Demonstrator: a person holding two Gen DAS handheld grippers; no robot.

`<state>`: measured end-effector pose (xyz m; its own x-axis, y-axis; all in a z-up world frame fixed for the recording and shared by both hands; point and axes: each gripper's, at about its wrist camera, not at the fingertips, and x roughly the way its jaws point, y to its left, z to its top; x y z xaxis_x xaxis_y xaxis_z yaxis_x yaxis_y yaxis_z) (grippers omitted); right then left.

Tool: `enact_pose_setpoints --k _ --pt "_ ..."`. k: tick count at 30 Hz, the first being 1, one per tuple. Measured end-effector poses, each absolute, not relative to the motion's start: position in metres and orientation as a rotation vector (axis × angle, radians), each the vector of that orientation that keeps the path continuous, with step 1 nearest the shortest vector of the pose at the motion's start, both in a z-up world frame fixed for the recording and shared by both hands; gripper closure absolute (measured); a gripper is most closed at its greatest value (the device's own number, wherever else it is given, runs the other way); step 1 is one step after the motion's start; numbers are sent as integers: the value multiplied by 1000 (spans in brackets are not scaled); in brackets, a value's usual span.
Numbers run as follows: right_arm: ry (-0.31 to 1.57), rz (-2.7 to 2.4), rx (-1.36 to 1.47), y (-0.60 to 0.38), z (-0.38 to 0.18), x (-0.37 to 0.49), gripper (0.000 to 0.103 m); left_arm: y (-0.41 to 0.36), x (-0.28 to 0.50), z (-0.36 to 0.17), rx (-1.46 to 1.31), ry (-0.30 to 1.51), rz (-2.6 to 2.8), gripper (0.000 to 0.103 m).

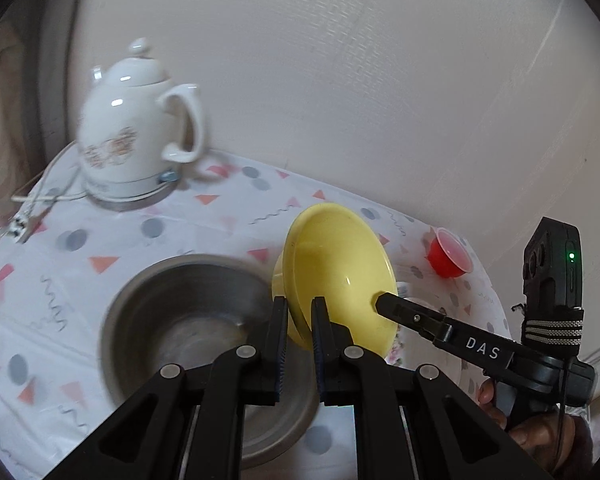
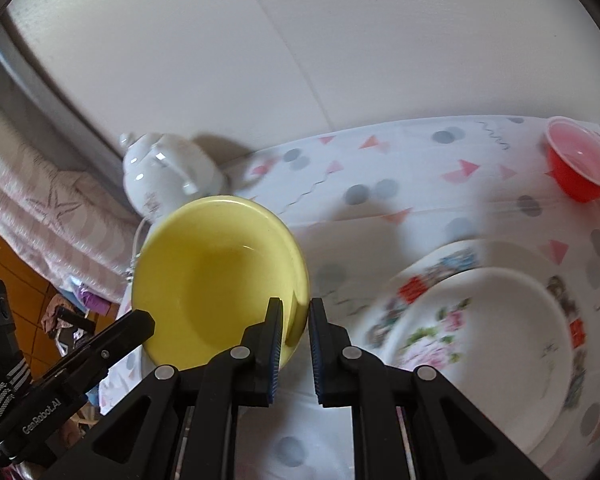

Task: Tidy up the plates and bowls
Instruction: 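Carry the yellow bowl over the steel bowl and lower it inside, then open the left gripper to release the yellow bowl in the steel bowl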

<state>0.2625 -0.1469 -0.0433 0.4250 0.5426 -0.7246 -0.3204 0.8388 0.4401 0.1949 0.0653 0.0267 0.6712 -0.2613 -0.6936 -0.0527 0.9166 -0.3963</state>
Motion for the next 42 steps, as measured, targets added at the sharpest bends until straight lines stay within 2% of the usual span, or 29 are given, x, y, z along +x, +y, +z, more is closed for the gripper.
enact_pose_setpoints --k 13,29,42 --pt "1059 603 182 -85 -64 236 90 127 155 -11 -474 890 -53 92" --pt "1115 543 57 -61 -82 231 90 140 160 -42 -497 985 -54 91" --pt "1090 502 -21 -52 -85 233 90 144 165 -42 -484 986 -60 89"
